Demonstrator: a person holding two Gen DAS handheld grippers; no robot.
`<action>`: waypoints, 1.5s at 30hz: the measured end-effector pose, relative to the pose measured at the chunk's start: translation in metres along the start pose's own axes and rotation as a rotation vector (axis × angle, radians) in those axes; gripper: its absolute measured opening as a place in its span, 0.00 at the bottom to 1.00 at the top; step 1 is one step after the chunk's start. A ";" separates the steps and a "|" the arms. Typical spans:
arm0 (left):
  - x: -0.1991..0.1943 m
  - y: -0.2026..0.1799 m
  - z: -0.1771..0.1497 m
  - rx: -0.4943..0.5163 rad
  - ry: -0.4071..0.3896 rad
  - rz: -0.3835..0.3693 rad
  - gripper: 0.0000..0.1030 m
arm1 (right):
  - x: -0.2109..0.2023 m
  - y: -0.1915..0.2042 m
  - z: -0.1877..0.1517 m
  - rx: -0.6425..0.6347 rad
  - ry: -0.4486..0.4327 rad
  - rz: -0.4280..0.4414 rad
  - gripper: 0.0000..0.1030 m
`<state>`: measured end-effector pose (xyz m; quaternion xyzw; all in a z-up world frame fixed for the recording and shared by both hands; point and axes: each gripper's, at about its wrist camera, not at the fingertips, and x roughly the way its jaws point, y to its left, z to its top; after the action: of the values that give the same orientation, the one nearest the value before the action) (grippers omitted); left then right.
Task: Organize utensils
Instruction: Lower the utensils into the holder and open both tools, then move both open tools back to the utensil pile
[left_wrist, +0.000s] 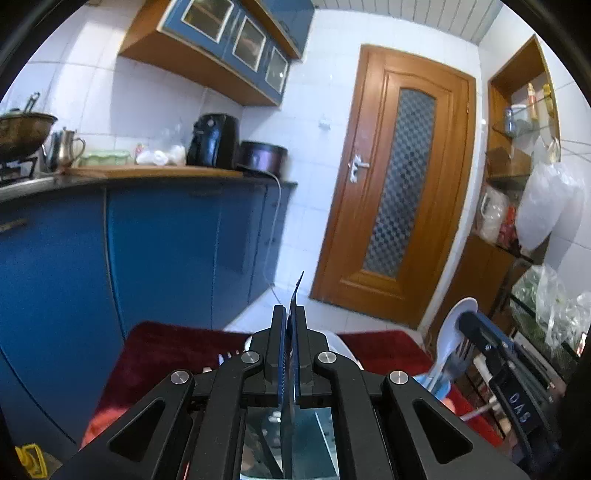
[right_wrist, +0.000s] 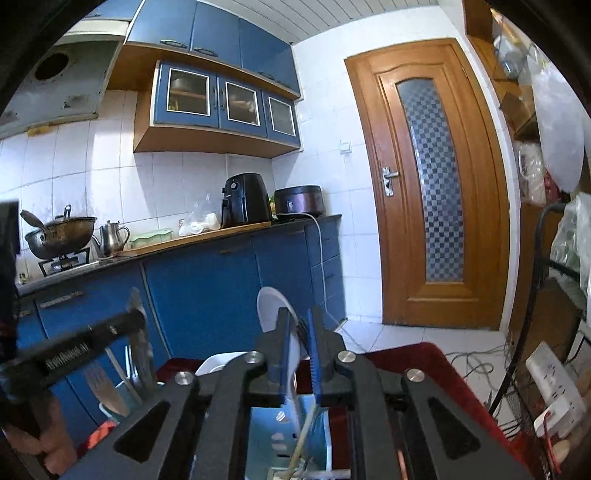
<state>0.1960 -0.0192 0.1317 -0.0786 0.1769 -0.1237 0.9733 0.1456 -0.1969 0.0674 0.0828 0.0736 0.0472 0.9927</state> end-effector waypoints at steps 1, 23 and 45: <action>0.002 -0.001 -0.001 0.001 0.013 -0.006 0.03 | -0.001 -0.001 0.000 0.007 0.007 0.009 0.21; -0.050 -0.027 0.001 0.071 0.069 -0.030 0.40 | -0.057 0.004 0.012 0.079 0.091 0.108 0.48; -0.091 -0.027 -0.056 0.026 0.217 0.003 0.52 | -0.111 -0.010 -0.029 0.041 0.223 0.079 0.57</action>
<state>0.0870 -0.0269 0.1149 -0.0519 0.2798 -0.1325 0.9494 0.0326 -0.2141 0.0530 0.1000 0.1811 0.0937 0.9739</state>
